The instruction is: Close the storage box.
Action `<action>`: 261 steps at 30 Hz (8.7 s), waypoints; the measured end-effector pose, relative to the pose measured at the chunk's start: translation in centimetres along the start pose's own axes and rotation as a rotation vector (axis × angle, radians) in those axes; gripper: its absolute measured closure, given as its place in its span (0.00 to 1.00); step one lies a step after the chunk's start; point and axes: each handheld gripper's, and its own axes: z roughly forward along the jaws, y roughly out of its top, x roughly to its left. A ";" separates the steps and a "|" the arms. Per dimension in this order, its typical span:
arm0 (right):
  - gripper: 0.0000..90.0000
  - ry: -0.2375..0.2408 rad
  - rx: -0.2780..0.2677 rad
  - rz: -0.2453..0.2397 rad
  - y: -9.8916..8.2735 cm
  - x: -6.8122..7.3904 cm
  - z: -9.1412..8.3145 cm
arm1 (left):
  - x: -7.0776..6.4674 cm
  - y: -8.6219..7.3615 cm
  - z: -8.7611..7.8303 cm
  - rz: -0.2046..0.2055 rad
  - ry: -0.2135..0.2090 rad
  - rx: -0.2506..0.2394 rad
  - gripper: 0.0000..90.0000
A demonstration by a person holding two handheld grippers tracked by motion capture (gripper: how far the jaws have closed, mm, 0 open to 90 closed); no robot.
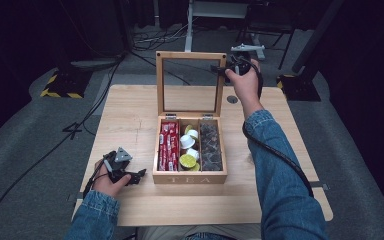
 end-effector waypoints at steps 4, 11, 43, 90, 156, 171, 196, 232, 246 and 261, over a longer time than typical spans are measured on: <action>0.53 -0.010 0.008 -0.008 0.2 0.1 -0.2 | 0.0 0.0 0.0 0.000 0.001 0.000 0.16; 0.56 0.013 0.002 -0.022 0.4 0.3 -1.4 | 0.0 0.0 0.0 0.002 0.001 0.001 0.16; 0.68 0.160 0.047 -0.226 -1.4 5.2 -10.8 | -0.2 0.1 0.1 -0.006 0.009 -0.004 0.16; 0.47 0.255 0.137 -0.385 -9.9 11.3 -15.0 | -0.3 0.0 0.0 -0.009 0.008 -0.002 0.16; 0.31 0.210 0.263 -0.627 -18.2 15.2 -14.3 | -0.3 0.0 0.0 -0.008 0.009 -0.003 0.16; 0.33 0.268 0.290 -0.582 -18.6 15.2 -13.9 | -0.3 0.0 0.1 -0.008 0.009 -0.005 0.16; 0.25 0.299 0.161 -0.304 -15.6 11.0 -17.3 | -0.5 -1.0 -0.8 -0.021 0.010 -0.006 0.16; 0.17 0.016 0.284 -0.063 -19.8 -2.2 -23.5 | 0.1 -0.8 -0.6 -0.020 0.013 0.000 0.13; 0.19 -0.036 0.245 0.064 -25.0 -4.9 -23.1 | 0.1 -0.7 -0.6 -0.024 0.017 0.001 0.13; 0.20 -0.037 0.287 0.072 -28.7 -5.9 -22.2 | 0.2 -0.7 -0.5 -0.026 0.018 0.004 0.11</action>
